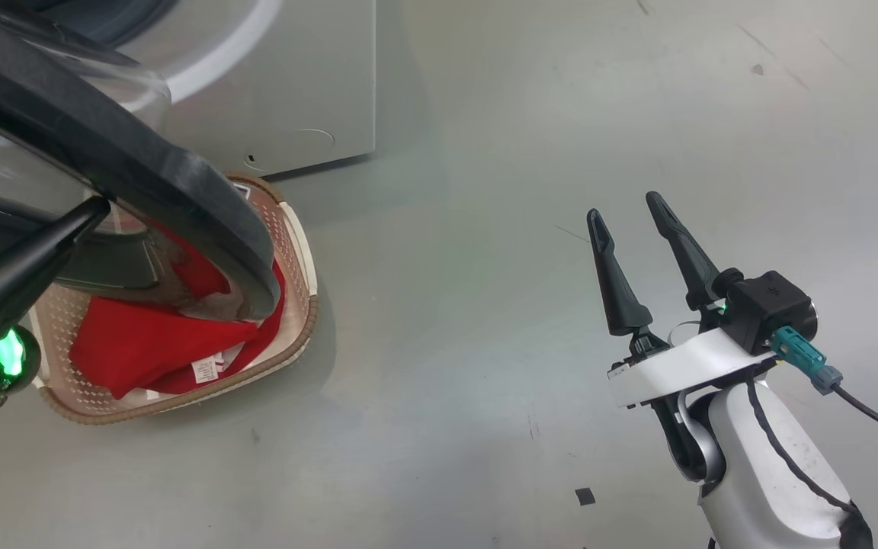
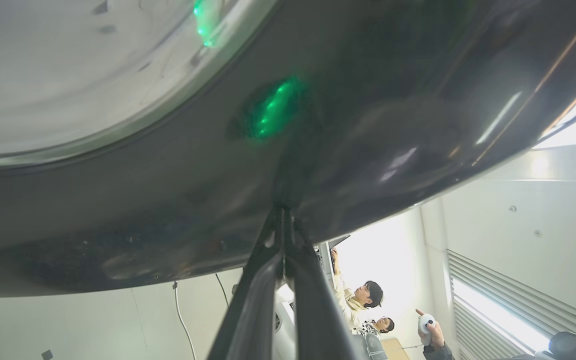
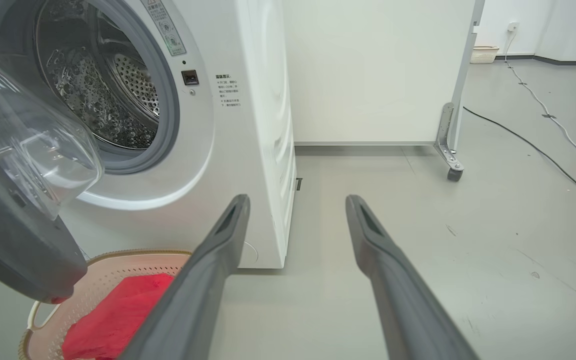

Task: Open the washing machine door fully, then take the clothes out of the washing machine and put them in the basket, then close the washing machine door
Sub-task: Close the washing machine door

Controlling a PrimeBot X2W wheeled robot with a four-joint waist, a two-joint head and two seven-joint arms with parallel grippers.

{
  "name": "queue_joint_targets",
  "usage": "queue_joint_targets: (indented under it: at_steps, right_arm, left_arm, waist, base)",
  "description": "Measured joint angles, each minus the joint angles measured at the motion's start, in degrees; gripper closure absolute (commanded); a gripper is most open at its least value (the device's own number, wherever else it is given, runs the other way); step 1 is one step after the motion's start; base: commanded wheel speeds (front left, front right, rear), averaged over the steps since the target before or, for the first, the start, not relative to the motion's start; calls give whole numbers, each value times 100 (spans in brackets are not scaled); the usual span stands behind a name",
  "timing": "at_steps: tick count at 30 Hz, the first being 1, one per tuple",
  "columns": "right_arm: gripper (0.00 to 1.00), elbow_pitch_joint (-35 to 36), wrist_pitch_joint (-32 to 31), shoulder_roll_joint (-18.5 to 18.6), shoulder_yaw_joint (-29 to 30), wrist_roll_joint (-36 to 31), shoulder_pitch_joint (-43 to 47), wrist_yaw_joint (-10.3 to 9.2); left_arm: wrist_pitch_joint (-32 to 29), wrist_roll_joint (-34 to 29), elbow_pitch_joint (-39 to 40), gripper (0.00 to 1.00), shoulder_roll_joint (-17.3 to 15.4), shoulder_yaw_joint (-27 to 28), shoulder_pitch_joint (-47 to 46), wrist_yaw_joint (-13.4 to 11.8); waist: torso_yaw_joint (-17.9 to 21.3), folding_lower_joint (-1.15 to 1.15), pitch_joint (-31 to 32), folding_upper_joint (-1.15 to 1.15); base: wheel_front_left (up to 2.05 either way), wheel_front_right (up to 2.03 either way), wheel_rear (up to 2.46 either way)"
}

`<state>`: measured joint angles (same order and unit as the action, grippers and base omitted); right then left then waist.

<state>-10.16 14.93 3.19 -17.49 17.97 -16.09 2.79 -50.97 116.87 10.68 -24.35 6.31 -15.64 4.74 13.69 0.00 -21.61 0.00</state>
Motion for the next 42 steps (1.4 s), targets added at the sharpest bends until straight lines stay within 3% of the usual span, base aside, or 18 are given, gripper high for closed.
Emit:
queue_joint_targets:
  at_steps: [22, 42]
  right_arm:
    - [0, 223, 0, -20, -430, 371, -345, -193]
    - [0, 229, 0, -34, -485, 421, -454, -354]
  left_arm:
    - [676, -162, -793, 100, 78, -129, -1697, -801]
    - [1157, -493, -1813, 100, 246, -282, -2797, -890]
  waist:
    - [694, 0, -585, 0]
    - [941, 0, -692, 0]
  base:
    - [0, 0, 0]
    - [0, 0, 0]
